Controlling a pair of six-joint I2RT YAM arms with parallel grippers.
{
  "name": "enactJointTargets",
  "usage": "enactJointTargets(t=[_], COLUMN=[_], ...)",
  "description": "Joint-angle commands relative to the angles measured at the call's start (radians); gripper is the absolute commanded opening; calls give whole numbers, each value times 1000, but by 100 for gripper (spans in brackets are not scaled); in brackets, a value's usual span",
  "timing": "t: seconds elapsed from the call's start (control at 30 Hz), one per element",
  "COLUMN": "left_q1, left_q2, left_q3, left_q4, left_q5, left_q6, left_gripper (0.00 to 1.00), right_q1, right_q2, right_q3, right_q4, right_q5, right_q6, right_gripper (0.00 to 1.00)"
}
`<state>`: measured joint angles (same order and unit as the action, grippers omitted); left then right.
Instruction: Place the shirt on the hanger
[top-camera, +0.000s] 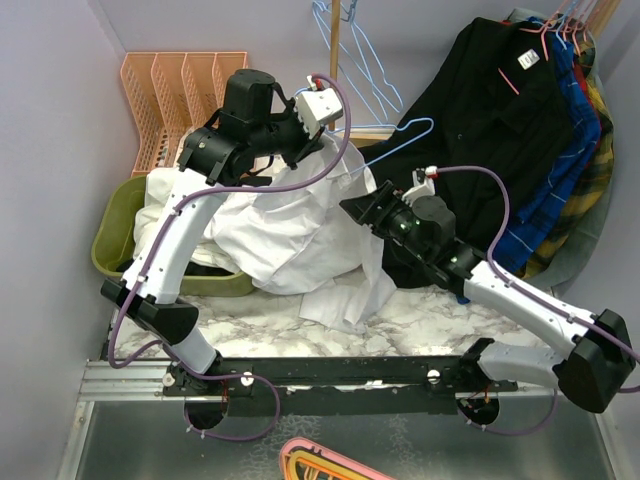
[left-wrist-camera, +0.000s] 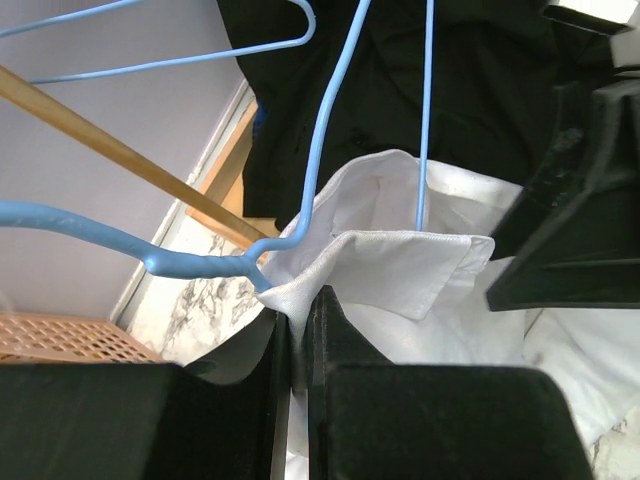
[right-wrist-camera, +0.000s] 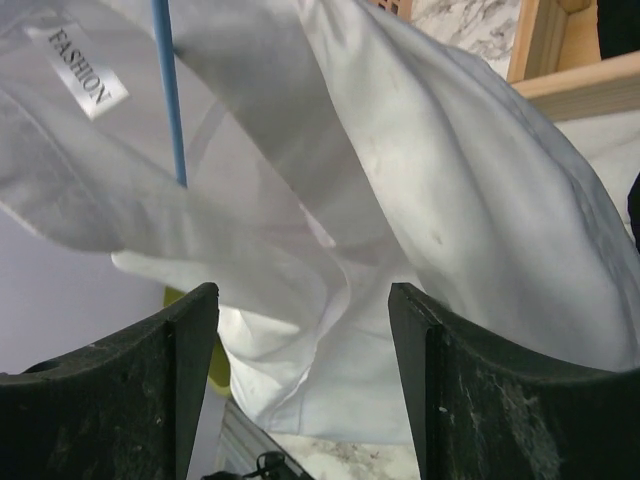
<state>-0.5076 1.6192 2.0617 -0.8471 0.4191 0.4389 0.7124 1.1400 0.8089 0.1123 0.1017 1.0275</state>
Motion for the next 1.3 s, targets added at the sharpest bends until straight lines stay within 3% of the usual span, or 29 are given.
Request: enactJointTargets(t=[0.0, 0.37, 0.5, 0.83, 1.03, 1.27], left_q1=[6, 7, 7, 7, 7, 7], left_q2=[-38, -41, -38, -21, -17, -19], left_q3=[13, 9, 14, 73, 88, 88], left_q4=[15, 8, -3, -57, -81, -110], left_q5=[70, 82, 86, 106, 98, 95], left_q6=[-26, -21, -17, 9, 28, 54], left_gripper=[0, 0, 0, 0, 0, 0], right_q1=[5, 5, 5, 5, 5, 5], right_q2=[71, 202, 211, 204, 231, 169], right_q3=[80, 132, 135, 110, 107, 69], right_q4=[13, 25, 21, 51, 60, 36], right_q5=[84, 116, 143, 200, 210, 274], right_q6=[-52, -73, -84, -91, -81, -116], right_gripper=[70, 66, 49, 36, 3, 1])
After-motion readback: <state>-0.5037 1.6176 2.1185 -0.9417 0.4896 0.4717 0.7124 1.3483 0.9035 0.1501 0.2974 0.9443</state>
